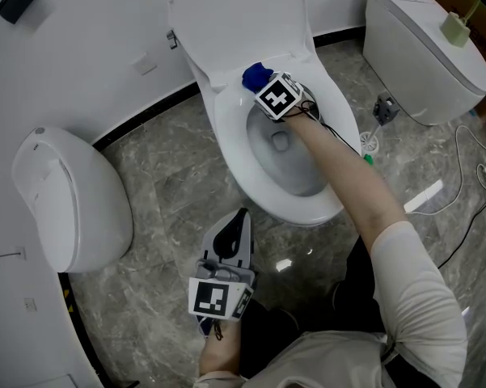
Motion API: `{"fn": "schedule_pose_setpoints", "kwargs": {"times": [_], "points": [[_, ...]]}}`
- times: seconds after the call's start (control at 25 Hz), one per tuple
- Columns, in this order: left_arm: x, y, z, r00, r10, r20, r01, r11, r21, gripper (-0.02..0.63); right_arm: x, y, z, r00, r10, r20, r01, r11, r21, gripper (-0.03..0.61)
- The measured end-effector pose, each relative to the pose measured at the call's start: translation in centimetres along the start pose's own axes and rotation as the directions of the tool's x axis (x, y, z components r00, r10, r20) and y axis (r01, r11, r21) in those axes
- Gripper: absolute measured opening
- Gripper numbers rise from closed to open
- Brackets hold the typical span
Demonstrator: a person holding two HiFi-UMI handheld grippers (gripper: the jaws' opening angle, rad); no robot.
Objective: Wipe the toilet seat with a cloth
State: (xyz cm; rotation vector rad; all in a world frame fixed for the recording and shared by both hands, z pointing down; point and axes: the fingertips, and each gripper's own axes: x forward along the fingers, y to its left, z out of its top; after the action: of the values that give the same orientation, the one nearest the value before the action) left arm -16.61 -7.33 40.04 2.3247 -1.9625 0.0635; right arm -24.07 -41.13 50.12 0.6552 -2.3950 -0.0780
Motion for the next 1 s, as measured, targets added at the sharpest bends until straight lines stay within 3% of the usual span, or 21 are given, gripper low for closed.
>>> {"fn": "schedule_pose_setpoints", "kwargs": {"times": [0.4,0.64,1.0], "points": [[-0.6,0.8,0.2,1.000,0.005,0.018,-0.004,1.000,-0.007,0.008,0.5,2.6,1.2,0.999,0.044,-0.007,-0.044,0.997,-0.057,0.048],[-0.9,0.9,0.6,0.999,0.005,0.037,-0.005,1.000,-0.012,0.008,0.5,4.6,1.6,0.996,0.077,-0.036,-0.081,0.984,-0.159,0.044],[-1.4,1.0,0.7,0.999,0.008,0.049,-0.007,1.000,-0.016,0.008,0.1,7.0,1.8,0.990,0.132,-0.043,-0.138,0.970,-0.201,0.041]]}}
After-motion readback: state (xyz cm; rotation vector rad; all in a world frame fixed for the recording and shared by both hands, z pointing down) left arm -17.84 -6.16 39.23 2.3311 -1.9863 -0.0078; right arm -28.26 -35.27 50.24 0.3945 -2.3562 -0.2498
